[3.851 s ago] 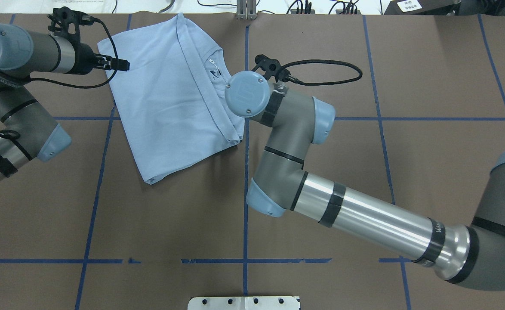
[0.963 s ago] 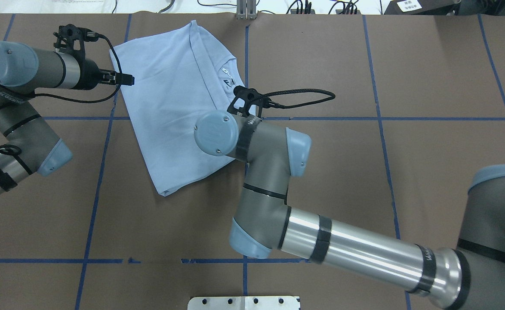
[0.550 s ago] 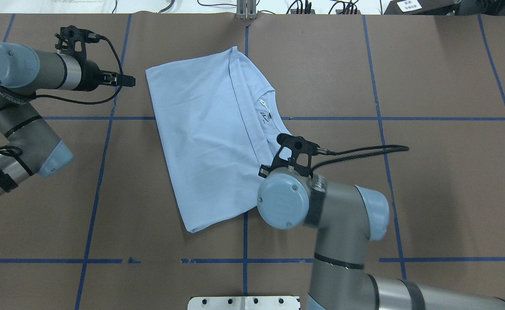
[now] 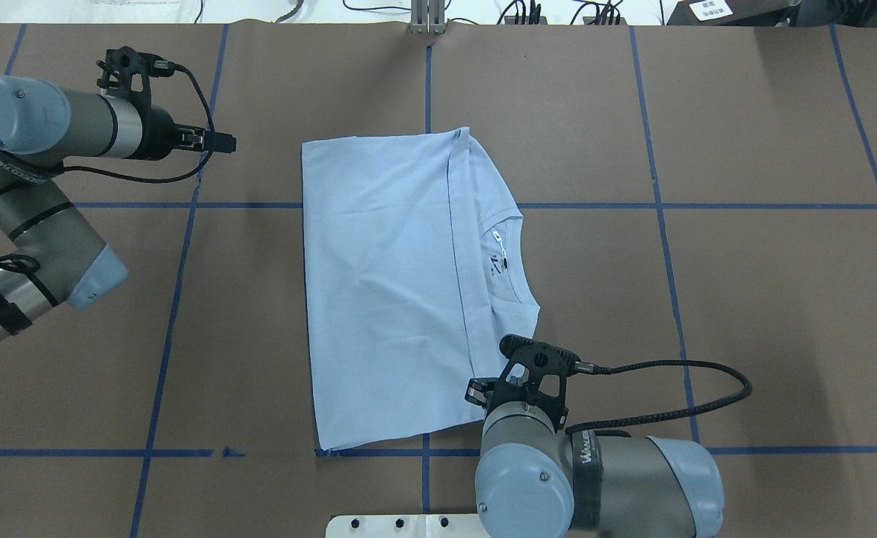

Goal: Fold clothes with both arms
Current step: 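Drag the shirt with the right gripper toward the robot, straightening it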

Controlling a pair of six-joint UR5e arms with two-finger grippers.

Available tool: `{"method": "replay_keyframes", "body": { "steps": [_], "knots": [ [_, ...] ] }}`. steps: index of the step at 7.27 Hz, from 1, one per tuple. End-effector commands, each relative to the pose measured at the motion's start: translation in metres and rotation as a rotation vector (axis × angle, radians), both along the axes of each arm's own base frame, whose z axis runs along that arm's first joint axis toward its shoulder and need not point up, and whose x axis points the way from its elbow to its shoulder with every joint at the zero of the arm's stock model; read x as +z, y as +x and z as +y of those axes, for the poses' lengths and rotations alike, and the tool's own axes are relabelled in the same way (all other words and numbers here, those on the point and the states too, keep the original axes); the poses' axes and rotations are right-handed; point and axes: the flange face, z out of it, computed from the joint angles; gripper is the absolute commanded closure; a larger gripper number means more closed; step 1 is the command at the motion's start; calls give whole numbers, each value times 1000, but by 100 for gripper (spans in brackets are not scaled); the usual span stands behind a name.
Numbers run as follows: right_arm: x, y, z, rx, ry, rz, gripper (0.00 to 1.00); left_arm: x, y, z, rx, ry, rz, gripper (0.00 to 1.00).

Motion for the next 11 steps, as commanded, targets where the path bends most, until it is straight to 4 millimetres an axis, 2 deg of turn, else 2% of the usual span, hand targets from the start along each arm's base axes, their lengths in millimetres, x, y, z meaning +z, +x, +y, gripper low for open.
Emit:
{"method": "replay_keyframes", "body": {
  "steps": [1,2,3,4,5,6,7,8,9,10,11],
  "knots": [
    [2,-5,18,-8,4,5,27,0,0,0,0,-1,-1,0],
    [4,-3,13,-15,17,18,0,-1,0,0,-1,1,2,0],
    [-4,2,1,-86,79,49,0,-1,0,0,-1,1,2,0],
    [-7,1,0,-169,148,73,0,-1,0,0,-1,1,2,0],
    [-8,2,1,-229,193,80,0,-1,0,0,-1,-1,1,0],
    [-7,-4,14,-310,239,113,1,0,0,0,-1,-2,0,0],
    [-8,-10,27,-357,266,128,18,0,0,0,-2,-1,0,0],
    [-5,-13,32,-416,310,155,43,0,0,0,-1,-3,1,0],
    [-4,-14,35,-465,345,180,57,0,0,0,-1,-3,1,0],
    [-2,-15,36,-488,359,195,64,0,0,0,-3,-3,0,0],
    [-1,-16,37,-499,365,201,65,1,0,0,-1,-3,-1,0]
  ]
}}
